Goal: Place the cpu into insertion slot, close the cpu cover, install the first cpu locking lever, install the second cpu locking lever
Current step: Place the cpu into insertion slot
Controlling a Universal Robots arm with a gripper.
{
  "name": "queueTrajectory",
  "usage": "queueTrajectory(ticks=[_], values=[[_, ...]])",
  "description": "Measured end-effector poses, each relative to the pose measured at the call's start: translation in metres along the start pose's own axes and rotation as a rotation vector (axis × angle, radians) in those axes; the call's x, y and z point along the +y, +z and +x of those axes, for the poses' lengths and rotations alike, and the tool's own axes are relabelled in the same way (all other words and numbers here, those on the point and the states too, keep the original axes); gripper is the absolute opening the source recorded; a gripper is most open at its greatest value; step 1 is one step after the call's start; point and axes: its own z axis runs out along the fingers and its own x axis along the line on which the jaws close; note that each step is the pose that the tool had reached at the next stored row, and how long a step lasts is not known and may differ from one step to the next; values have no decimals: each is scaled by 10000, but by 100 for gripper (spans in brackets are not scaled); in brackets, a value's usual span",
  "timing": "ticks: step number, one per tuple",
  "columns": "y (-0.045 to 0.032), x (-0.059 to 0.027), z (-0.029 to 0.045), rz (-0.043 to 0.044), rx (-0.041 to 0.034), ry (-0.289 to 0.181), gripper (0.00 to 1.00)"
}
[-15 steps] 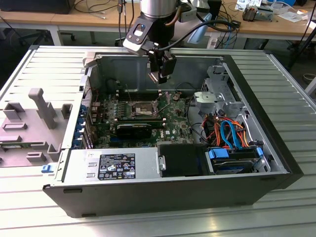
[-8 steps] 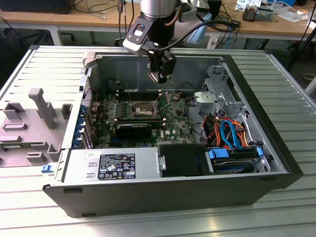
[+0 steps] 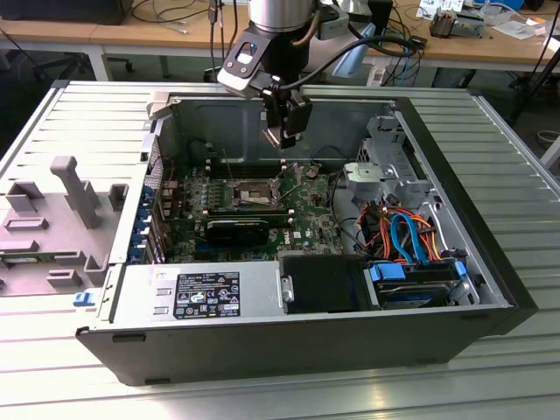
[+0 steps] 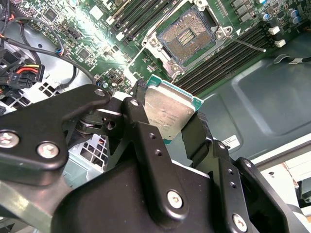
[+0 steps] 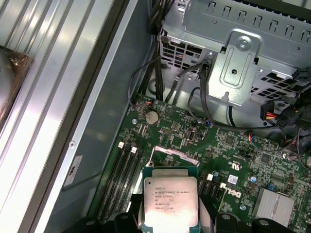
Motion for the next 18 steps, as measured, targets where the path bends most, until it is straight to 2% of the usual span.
queueTrajectory(ticks=[18], values=[[0, 0, 0, -3, -13, 149, 54]])
